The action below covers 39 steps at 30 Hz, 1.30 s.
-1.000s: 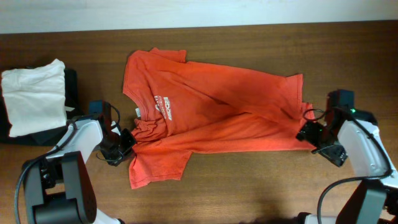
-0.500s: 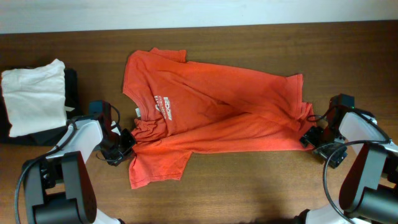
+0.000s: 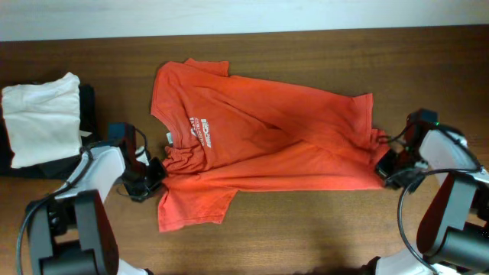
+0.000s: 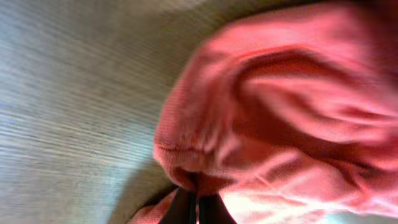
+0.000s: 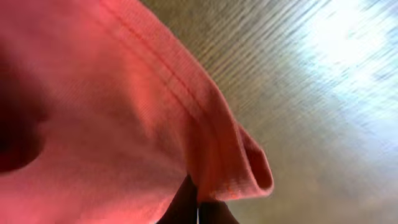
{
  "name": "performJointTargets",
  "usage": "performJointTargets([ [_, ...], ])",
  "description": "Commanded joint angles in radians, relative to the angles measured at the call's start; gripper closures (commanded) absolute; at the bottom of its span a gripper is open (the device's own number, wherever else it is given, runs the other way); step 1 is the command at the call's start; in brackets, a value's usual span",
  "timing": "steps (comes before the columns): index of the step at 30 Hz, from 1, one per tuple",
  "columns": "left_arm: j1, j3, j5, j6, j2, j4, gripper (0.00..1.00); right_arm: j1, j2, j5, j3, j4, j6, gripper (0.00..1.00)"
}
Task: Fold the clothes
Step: 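Grasp the right hem corner with the right gripper, then lift the T-shirt with both grippers and lay it flat on the table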
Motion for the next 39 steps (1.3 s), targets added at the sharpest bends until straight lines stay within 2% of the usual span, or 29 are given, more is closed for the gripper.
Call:
performJointTargets([
  [1,0.001,0.168,0.028,0.101,-0.119,-0.029,1.0,-0.002,-0.103,0.004,0.172,-0.095,-0.049,0.96],
  [4,0.001,0.315,0.028,0.135,-0.195,-0.052,1.0,-0.002,-0.173,-0.007,0.297,-0.182,-0.063,0.96],
  [13,0.001,0.686,0.028,0.134,-0.396,-0.063,1.0,-0.002,-0.372,-0.048,0.621,-0.386,-0.214,0.96],
  [20,0.003,0.87,0.0,0.134,-0.497,-0.062,1.0,-0.002,-0.484,-0.024,0.784,-0.378,-0.22,0.96],
  [25,0.003,0.896,-0.064,0.134,-0.532,-0.032,1.0,-0.002,-0.522,-0.025,0.807,-0.303,-0.22,0.96],
  [33,0.002,0.896,-0.062,0.134,-0.342,0.004,1.0,-0.001,-0.401,-0.082,0.807,-0.193,-0.22,0.96],
  [39,-0.019,0.896,-0.059,0.142,-0.091,0.185,1.0,0.02,-0.206,-0.171,0.807,-0.042,-0.22,0.96],
])
